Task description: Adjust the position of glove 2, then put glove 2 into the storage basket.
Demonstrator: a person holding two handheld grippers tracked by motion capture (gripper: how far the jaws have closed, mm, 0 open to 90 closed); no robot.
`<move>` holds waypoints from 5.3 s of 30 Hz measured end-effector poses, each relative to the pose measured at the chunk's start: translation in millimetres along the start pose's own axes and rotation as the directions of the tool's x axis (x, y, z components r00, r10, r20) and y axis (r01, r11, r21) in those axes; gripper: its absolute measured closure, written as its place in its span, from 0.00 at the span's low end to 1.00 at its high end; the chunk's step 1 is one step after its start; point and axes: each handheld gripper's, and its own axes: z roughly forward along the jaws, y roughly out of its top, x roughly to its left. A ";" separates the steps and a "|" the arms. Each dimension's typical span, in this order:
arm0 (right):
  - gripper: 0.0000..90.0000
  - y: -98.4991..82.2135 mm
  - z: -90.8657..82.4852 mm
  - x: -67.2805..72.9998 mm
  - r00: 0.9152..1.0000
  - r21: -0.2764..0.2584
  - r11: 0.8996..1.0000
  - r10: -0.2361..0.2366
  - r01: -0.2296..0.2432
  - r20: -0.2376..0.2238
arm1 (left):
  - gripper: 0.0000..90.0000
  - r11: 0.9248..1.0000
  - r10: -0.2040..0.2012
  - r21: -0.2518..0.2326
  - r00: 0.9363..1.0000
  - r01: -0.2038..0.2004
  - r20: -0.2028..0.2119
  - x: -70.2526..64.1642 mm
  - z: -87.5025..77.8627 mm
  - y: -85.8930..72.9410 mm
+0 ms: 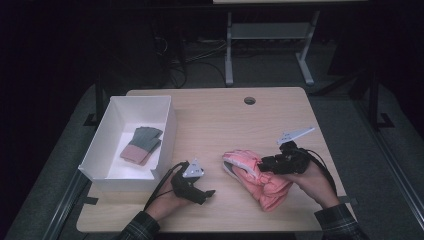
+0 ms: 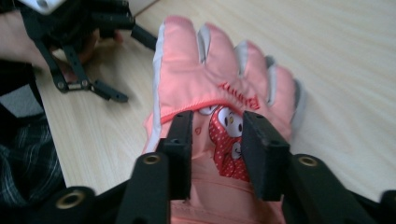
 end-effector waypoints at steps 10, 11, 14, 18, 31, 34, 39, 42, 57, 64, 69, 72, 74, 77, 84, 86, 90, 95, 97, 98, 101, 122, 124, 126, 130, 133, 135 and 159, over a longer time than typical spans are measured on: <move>0.96 -8.3 -25.1 -14.8 0.998 -0.089 0.996 0.021 -0.016 0.060 | 0.35 0.999 -0.020 0.029 0.999 0.021 -0.042 -4.7 -5.7 8.3; 0.99 -11.1 -26.8 -18.0 0.997 -0.089 0.996 0.024 -0.017 0.070 | 0.45 1.000 -0.021 0.021 0.999 0.022 -0.035 -5.9 -7.4 9.9; 1.00 -22.2 -30.5 -28.1 0.995 -0.077 0.997 0.037 -0.030 0.095 | 0.71 1.000 -0.026 0.015 1.000 0.027 -0.012 -8.7 -10.1 14.8; 1.00 -38.3 -33.0 -38.1 0.991 -0.057 0.998 0.045 -0.038 0.124 | 0.99 1.000 -0.019 0.002 0.998 0.019 0.057 -17.5 -9.7 28.0; 1.00 -71.2 -22.2 -40.8 0.989 0.036 0.997 0.058 -0.064 0.137 | 0.99 1.000 0.029 -0.005 0.985 -0.028 0.171 -58.0 21.2 52.4; 1.00 -77.2 -14.0 -39.4 0.992 0.058 0.996 0.055 -0.062 0.113 | 0.99 1.000 0.025 -0.010 0.983 -0.024 0.180 -60.0 28.2 57.0; 1.00 -82.7 -5.4 -35.6 0.995 0.089 0.994 0.054 -0.061 0.079 | 0.99 1.000 0.018 -0.005 0.986 -0.018 0.164 -60.9 39.8 62.0; 1.00 -83.8 -3.3 -34.1 0.997 0.086 0.995 0.042 -0.047 0.060 | 0.99 1.000 0.013 0.007 0.989 -0.014 0.148 -56.4 43.1 62.5; 1.00 -70.3 34.2 2.7 0.995 0.098 0.993 -0.057 0.065 -0.084 | 0.99 0.997 -0.081 0.009 0.991 0.081 0.106 -11.3 33.6 59.1; 1.00 -61.0 50.0 17.4 0.988 0.080 0.991 -0.099 0.108 -0.116 | 0.99 0.994 -0.106 0.008 0.988 0.106 0.108 8.2 33.5 59.5; 1.00 -57.3 58.7 25.6 0.984 0.082 0.989 -0.110 0.122 -0.137 | 0.99 0.993 -0.117 0.006 0.986 0.117 0.118 14.5 36.9 60.9; 1.00 -58.6 55.1 23.6 0.987 0.089 0.988 -0.116 0.127 -0.114 | 0.99 0.994 -0.113 0.004 0.987 0.113 0.114 16.4 36.4 62.9; 1.00 -60.5 46.2 18.9 0.991 0.075 0.992 -0.094 0.102 -0.093 | 0.99 0.993 -0.120 -0.002 0.987 0.121 0.110 18.5 33.0 64.3; 1.00 -59.7 29.4 10.9 0.997 0.032 0.997 -0.068 0.069 -0.046 | 0.99 0.990 -0.138 -0.013 0.985 0.140 0.107 22.2 25.3 66.3; 1.00 -40.3 7.0 1.0 0.998 -0.106 0.993 -0.056 0.057 0.017 | 0.89 0.987 -0.155 -0.027 0.982 0.158 0.105 26.3 8.0 72.8; 1.00 -34.2 6.6 0.0 0.997 -0.123 0.990 -0.064 0.068 0.032 | 0.83 0.986 -0.159 -0.025 0.982 0.162 0.099 28.1 4.0 75.0; 1.00 -24.1 12.0 -0.8 0.997 -0.149 0.986 -0.072 0.076 0.038 | 0.68 0.985 -0.166 -0.029 0.981 0.169 0.099 32.3 -1.4 80.8; 1.00 -15.2 23.7 -1.1 0.996 -0.133 0.988 -0.072 0.077 0.043 | 0.53 0.984 -0.163 -0.051 0.982 0.168 0.095 33.9 -8.3 89.8; 1.00 -14.4 29.3 -1.6 0.996 -0.116 0.990 -0.079 0.084 0.048 | 0.48 0.983 -0.167 -0.064 0.981 0.174 0.094 33.2 -10.9 92.7; 1.00 -13.9 32.7 -1.5 0.996 -0.102 0.992 -0.072 0.077 0.051 | 0.46 0.984 -0.162 -0.064 0.982 0.168 0.094 33.5 -12.1 94.3; 1.00 -13.5 41.3 -2.0 0.997 -0.076 0.995 -0.065 0.068 0.050 | 0.38 0.984 -0.160 -0.066 0.982 0.166 0.098 33.2 -12.4 97.6; 1.00 -14.1 70.6 -0.7 0.994 -0.009 0.997 -0.076 0.076 0.079 | 0.15 0.971 -0.236 0.010 0.959 0.237 0.158 25.5 44.2 108.5; 1.00 -14.3 70.9 -0.1 0.995 -0.004 0.998 -0.068 0.069 0.078 | 0.15 0.968 -0.250 0.028 0.953 0.249 0.169 27.4 47.7 104.8; 1.00 -14.6 71.9 0.1 0.994 -0.001 0.997 -0.074 0.074 0.082 | 0.15 0.965 -0.263 0.053 0.948 0.258 0.177 28.8 52.2 101.0; 1.00 -15.3 73.8 0.2 0.993 0.005 0.997 -0.078 0.078 0.085 | 0.15 0.952 -0.305 0.077 0.929 0.295 0.211 32.5 59.9 93.8; 1.00 -15.8 74.5 -0.4 0.993 0.006 0.996 -0.087 0.086 0.083 | 0.15 0.949 -0.316 0.091 0.919 0.303 0.238 34.2 64.1 90.7; 1.00 -16.2 74.9 -0.3 0.993 0.007 0.996 -0.085 0.085 0.082 | 0.15 0.945 -0.326 0.097 0.911 0.311 0.251 34.6 66.5 88.8; 1.00 -19.0 75.8 -2.3 0.993 0.007 0.996 -0.088 0.087 0.084 | 0.59 0.930 -0.365 0.118 0.843 0.348 0.395 42.1 73.5 77.4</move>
